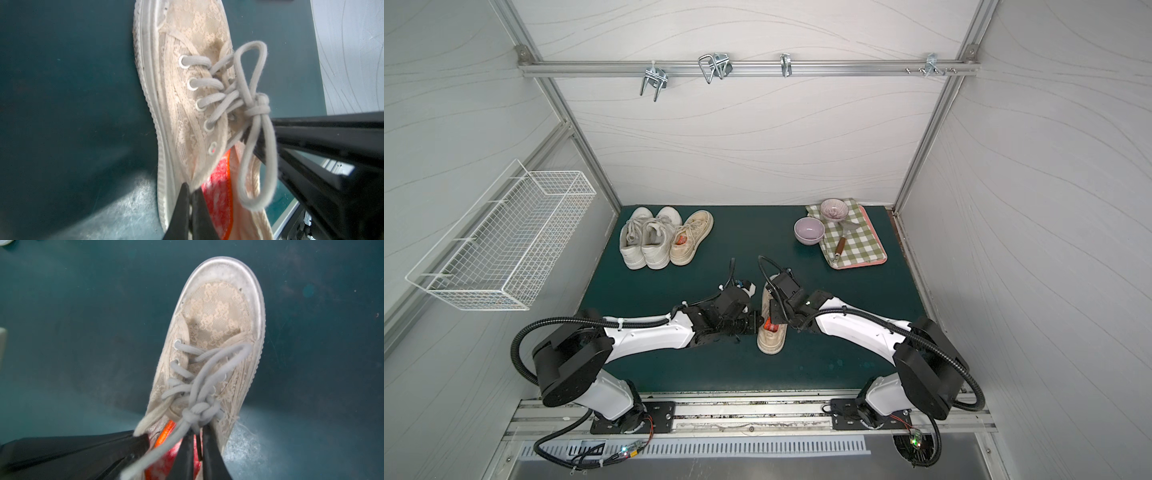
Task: Remove the insole from the shoe
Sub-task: Untie the shoelace on the shoe.
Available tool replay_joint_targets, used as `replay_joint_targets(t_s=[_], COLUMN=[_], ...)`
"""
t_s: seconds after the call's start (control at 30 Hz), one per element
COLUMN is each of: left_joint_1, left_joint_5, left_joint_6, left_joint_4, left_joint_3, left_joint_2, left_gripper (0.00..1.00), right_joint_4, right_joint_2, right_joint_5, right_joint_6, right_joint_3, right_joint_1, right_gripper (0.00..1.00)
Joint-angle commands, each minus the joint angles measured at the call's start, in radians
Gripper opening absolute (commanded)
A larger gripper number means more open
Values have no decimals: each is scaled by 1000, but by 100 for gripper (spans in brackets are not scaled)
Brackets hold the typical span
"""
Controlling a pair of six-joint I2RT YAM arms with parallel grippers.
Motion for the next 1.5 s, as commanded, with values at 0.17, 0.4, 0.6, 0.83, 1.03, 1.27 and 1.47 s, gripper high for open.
replay_joint_targets(t_s=[0.17, 0.4, 0.6, 0.83, 1.03, 1.27, 1.47], left_joint_1=[-2, 30, 50, 72, 83, 83, 82], left_joint_5=[-72, -111, -154, -178, -192, -168, -147], left_joint_6=[-20, -44, -58, -67, -69, -67, -64], left_joint_4=[-27, -72, -109, -139, -143, -132, -119], left_joint_3=[45, 43, 34, 25, 9, 10, 10], left_joint_2=[-17, -17, -30, -42, -62, -52, -48], left_gripper=[0, 0, 0, 0, 0, 0, 0], right_joint_4=[-59, -92, -124, -161, -236, -304, -309], right_joint_2=[-77, -168, -230, -309, -395, -470, -495], right_joint_5=[12, 21, 26, 41, 126, 141, 109], right_joint_6=[6, 10, 20, 31, 14, -20, -36], right_joint_3=[1, -31, -61, -67, -51, -21, -6], right_joint_1=[19, 24, 23, 24, 18, -71, -150], right_gripper=[2, 2, 2, 0, 0, 0, 0])
